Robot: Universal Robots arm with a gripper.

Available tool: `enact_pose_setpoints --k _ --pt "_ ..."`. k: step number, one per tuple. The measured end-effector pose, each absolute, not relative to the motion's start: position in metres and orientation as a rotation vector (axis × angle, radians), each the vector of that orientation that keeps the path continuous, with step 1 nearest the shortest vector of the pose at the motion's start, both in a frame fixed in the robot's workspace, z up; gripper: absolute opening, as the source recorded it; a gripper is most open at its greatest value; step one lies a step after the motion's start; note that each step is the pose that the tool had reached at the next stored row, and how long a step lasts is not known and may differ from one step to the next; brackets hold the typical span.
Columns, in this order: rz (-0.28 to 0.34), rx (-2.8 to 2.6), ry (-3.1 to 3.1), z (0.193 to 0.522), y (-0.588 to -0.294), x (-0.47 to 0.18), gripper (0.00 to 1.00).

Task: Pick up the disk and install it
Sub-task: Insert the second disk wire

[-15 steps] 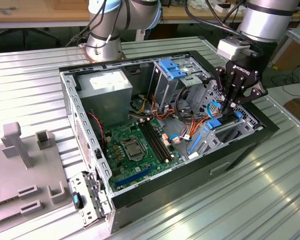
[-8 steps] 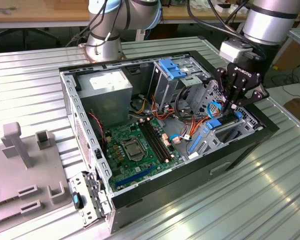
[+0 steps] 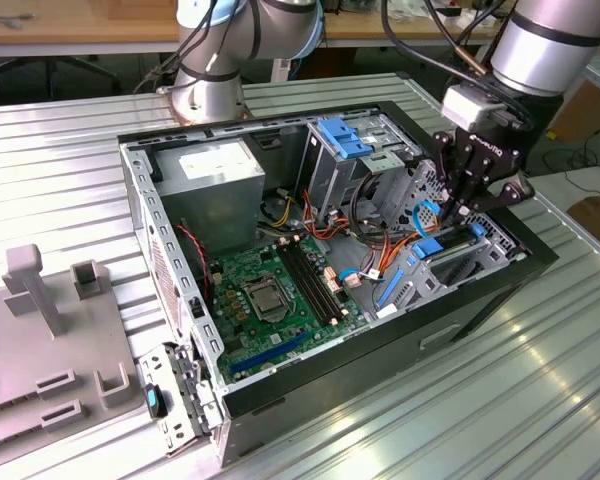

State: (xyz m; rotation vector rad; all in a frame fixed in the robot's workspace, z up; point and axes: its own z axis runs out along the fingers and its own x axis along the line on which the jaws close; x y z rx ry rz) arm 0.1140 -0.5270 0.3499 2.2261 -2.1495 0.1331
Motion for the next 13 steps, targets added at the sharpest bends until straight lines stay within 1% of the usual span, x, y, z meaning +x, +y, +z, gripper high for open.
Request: enact_pose_setpoints --k 4,10,13 --pt "0.137 2.233 -2.158 0.3499 -0.5295 0.1117 0.16" --pt "0.117 2.244 -2.169 0.3499 -0.5329 0.1090 0.16" --pt "0.116 2.244 -2.169 0.3499 -0.5374 0.1091 0.16"
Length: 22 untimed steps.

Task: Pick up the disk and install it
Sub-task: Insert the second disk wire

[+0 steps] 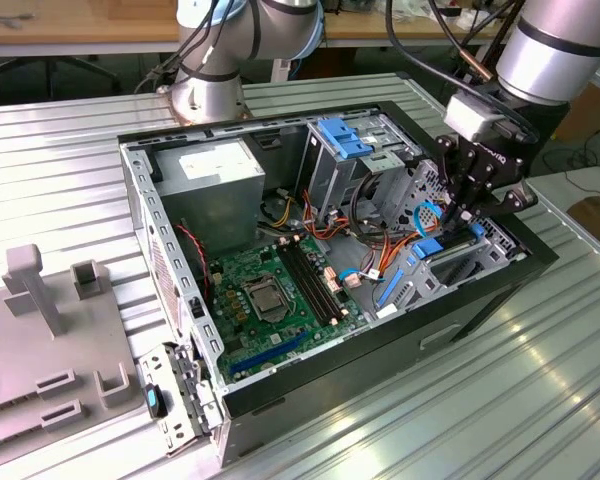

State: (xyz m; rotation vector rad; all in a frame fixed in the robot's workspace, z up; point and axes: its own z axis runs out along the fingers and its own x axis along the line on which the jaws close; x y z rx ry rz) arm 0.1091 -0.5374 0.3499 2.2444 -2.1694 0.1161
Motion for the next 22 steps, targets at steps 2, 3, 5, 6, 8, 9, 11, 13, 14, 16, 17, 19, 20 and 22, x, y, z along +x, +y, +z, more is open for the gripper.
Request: enact_pose_setpoints --k 2,3,5,6,8,9,11,13,14,16,17,19,20,22 --pt "0.116 2.245 -2.170 0.3499 -0.5388 0.1091 0.16" --pt "0.116 2.245 -2.170 0.3499 -0.5392 0.1091 0.16" --pt "0.116 2.245 -2.170 0.3500 -0.5400 0.1091 0.16" --pt "0.116 2.245 -2.170 0.3499 -0.5401 0.1091 0.16" --pt "0.116 2.244 -2.170 0.3497 -0.5406 0.1091 0.16" --pt "0.116 2.243 -2.171 0.3496 -0.5407 0.1091 0.16" --pt "0.116 2.242 -2.173 0.3495 -0.5408 0.1091 0.16" --pt "0.116 2.240 -2.175 0.3493 -0.5410 0.1091 0.16" --pt "0.116 2.239 -2.176 0.3493 -0.5411 0.1091 0.16" --pt "0.116 2.232 -2.183 0.3491 -0.5413 0.1091 0.16" --pt "0.116 2.230 -2.184 0.3491 -0.5414 0.1091 0.16" --pt "0.116 2.226 -2.188 0.3491 -0.5414 0.1091 0.16" --pt "0.116 2.226 -2.188 0.3491 -0.5414 0.1091 0.16" --pt "0.116 2.226 -2.189 0.3490 -0.5414 0.1091 0.16"
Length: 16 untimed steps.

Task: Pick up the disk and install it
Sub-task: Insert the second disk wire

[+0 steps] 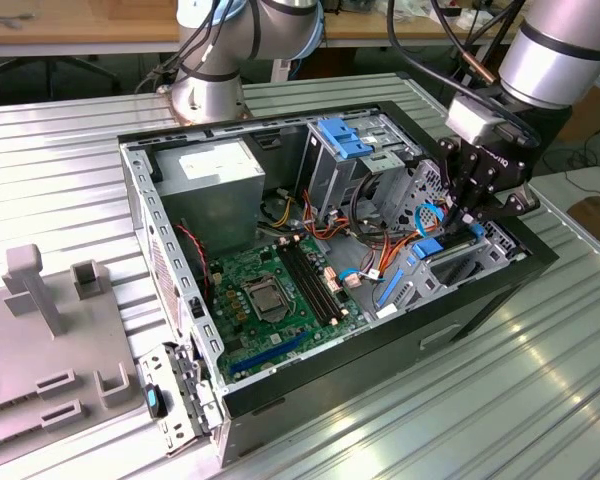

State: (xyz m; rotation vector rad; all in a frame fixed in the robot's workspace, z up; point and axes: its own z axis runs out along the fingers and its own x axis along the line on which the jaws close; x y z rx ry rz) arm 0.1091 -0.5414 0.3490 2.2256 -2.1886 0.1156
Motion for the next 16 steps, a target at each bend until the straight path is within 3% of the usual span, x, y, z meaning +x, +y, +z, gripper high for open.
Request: enact_pose_setpoints --k 16 --pt "0.116 2.224 -2.190 0.3476 -0.5414 0.1097 0.16"
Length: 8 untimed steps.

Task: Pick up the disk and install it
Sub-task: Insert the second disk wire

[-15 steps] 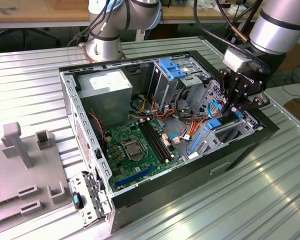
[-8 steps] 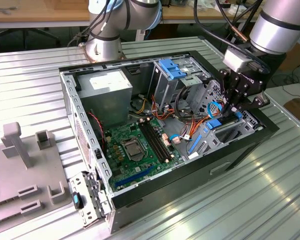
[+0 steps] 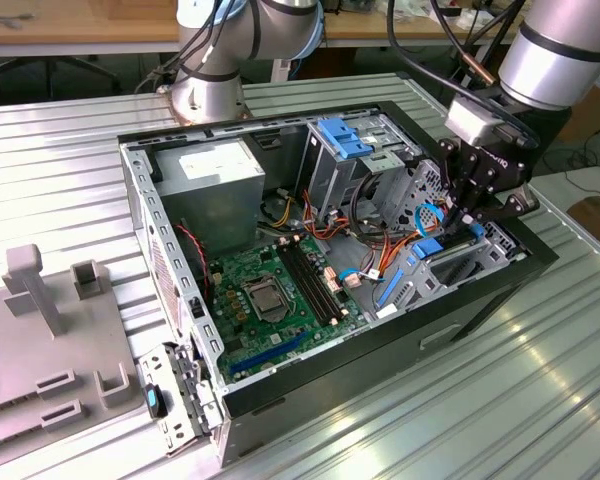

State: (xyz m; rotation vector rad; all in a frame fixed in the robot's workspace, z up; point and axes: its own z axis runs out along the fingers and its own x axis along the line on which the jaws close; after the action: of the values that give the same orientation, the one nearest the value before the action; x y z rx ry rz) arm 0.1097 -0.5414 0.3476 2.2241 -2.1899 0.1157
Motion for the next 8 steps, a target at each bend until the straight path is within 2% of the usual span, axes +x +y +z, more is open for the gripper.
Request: enact_pose_setpoints --k 8 --pt "0.116 2.223 -2.191 0.3461 -0.5414 0.1097 0.16"
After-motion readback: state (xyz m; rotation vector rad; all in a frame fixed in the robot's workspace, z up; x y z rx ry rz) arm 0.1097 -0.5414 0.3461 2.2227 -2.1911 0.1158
